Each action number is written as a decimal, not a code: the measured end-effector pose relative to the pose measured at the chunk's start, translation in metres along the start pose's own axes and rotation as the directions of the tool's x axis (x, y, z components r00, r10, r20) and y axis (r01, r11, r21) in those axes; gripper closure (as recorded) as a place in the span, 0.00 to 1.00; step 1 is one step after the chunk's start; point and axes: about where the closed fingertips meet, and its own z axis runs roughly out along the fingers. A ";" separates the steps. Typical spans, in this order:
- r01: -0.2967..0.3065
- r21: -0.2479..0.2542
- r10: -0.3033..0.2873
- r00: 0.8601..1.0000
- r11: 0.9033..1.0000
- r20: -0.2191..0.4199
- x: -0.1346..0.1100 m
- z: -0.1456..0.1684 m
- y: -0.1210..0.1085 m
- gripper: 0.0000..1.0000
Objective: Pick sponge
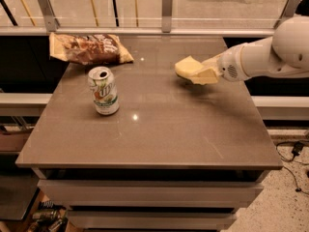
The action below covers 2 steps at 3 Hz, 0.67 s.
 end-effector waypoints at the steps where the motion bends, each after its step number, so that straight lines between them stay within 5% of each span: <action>1: 0.010 0.007 -0.010 1.000 1.000 -0.004 -0.014 -0.020 -0.002 1.00; 2: 0.021 0.013 -0.021 1.000 1.000 -0.008 -0.025 -0.042 -0.006 1.00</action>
Offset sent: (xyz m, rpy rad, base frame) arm -0.0189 -0.0324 0.0740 -0.0361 -0.0253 -0.0039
